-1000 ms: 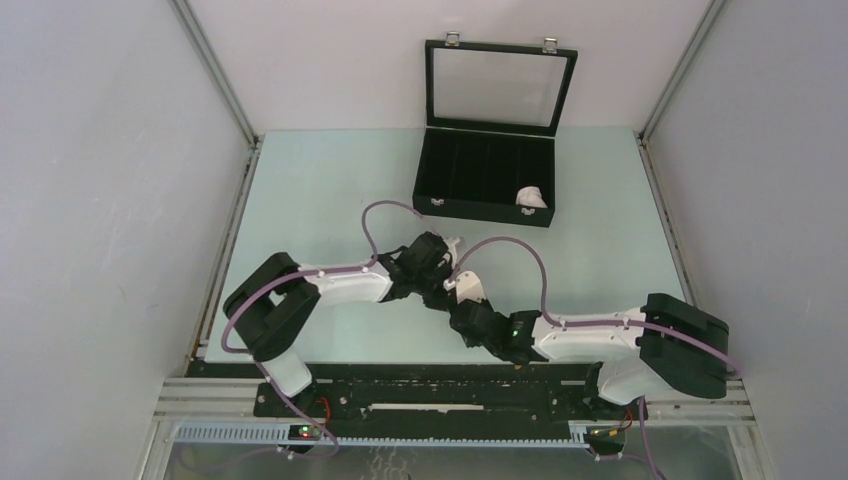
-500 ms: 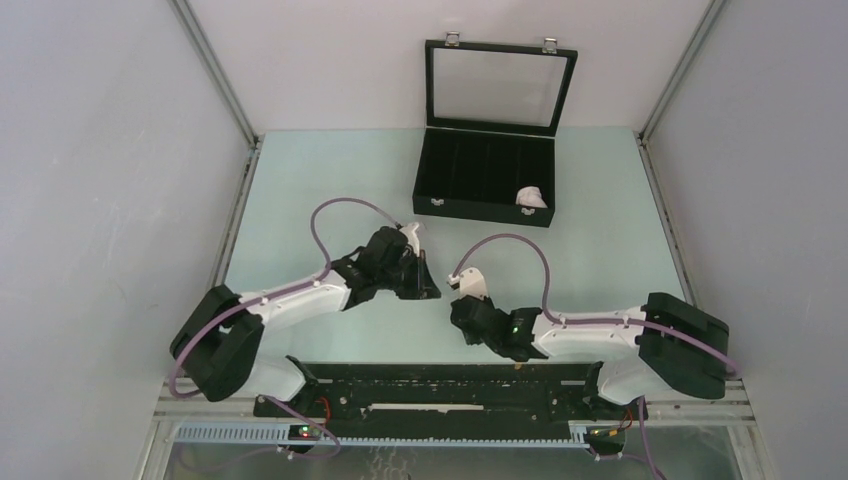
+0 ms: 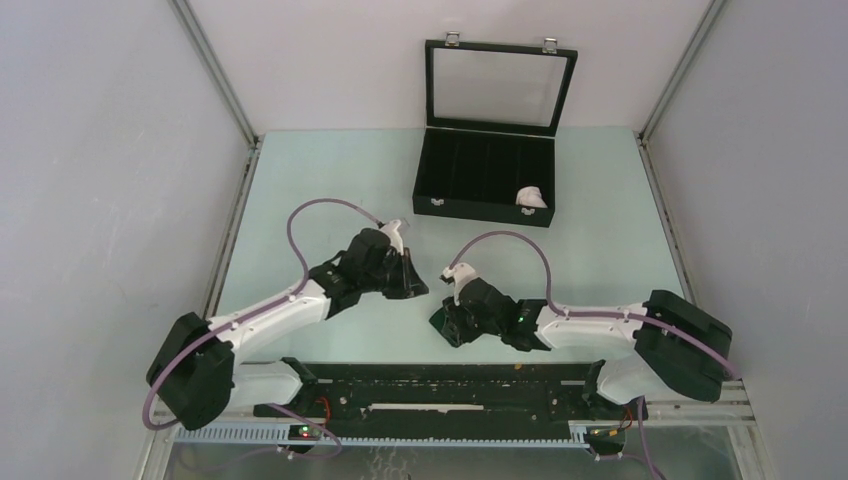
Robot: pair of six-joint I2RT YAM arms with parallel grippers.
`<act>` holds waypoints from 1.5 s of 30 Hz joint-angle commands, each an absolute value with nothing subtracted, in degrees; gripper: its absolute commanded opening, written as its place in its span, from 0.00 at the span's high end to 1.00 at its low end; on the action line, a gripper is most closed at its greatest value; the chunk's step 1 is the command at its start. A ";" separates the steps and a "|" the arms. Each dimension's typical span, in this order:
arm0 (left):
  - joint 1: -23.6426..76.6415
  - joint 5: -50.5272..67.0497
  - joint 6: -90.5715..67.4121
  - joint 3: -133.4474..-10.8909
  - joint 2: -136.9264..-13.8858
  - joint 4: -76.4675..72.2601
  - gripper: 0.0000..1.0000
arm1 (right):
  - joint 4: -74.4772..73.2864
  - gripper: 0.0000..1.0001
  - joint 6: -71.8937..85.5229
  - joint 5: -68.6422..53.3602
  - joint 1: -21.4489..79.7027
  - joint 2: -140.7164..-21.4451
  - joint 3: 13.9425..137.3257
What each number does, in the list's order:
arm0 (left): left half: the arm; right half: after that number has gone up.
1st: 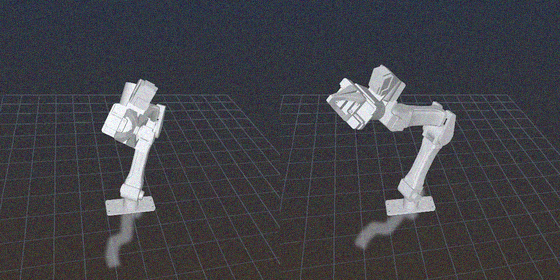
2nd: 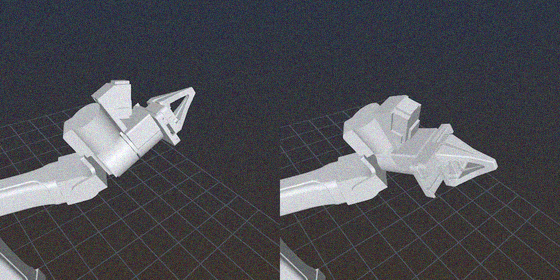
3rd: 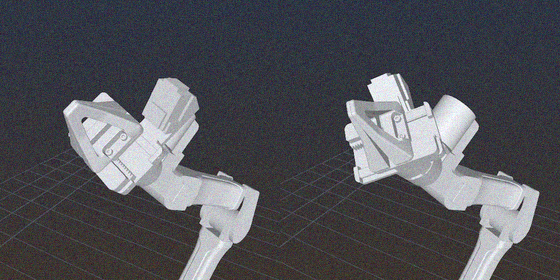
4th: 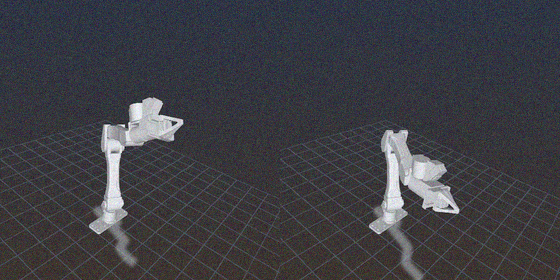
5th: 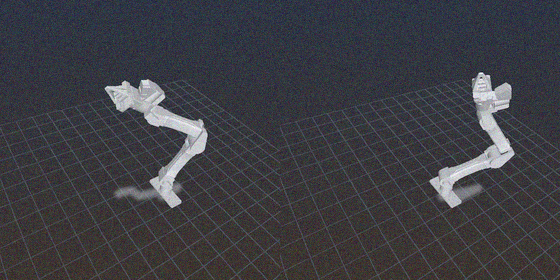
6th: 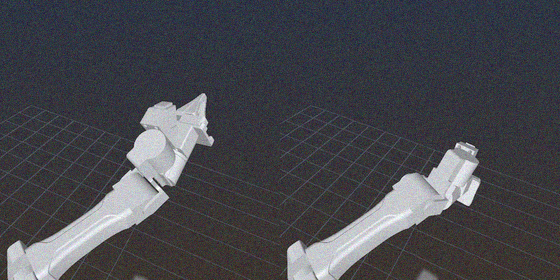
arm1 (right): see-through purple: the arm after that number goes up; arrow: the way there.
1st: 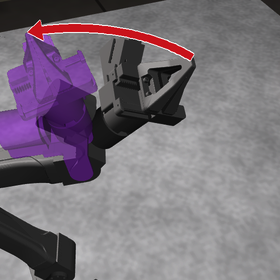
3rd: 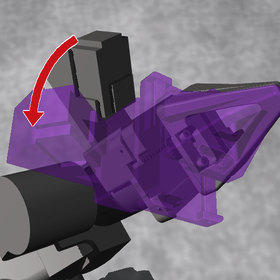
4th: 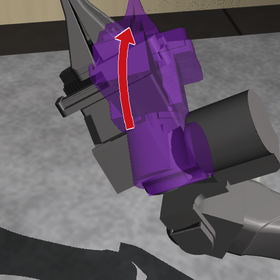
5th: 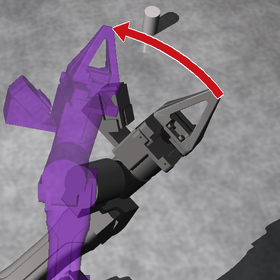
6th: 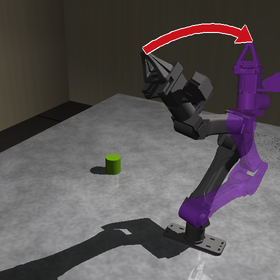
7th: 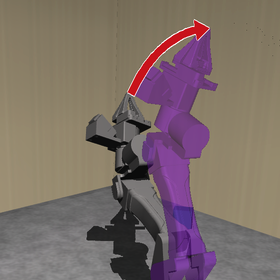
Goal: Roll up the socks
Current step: Roll a pair of socks at the center of the board.
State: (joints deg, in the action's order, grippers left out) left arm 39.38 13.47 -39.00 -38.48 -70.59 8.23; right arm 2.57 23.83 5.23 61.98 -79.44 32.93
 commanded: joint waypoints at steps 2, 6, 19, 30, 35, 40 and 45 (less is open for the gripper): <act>38.36 12.19 -38.12 -36.43 -66.05 9.90 0.95 | 7.73 1.00 22.87 -9.39 60.92 -83.24 31.73; 38.35 13.47 -38.23 -35.25 -64.92 10.40 0.94 | 8.42 1.00 24.08 -10.95 57.57 -84.81 31.73; 42.82 20.15 -35.34 -39.90 -72.92 9.50 0.93 | 5.71 1.00 23.30 -16.74 47.58 -85.94 31.97; 45.21 18.98 -35.57 -45.17 -80.59 8.92 0.94 | 3.64 1.00 22.20 -17.51 44.00 -86.23 31.99; 45.54 18.38 -34.92 -45.74 -83.64 9.96 0.95 | 3.43 0.97 22.06 -17.84 43.21 -86.04 31.99; 46.32 18.59 -34.43 -46.30 -86.07 10.23 0.95 | 3.57 0.93 22.07 -17.95 42.57 -85.68 31.99; 46.74 17.36 -34.19 -46.49 -87.47 9.99 0.96 | 2.97 0.83 22.14 -17.59 42.28 -84.64 32.40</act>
State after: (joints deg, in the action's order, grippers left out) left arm 45.87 18.26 -35.92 -44.34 -86.30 10.20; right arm 8.25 24.14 -23.05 43.48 -84.44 32.93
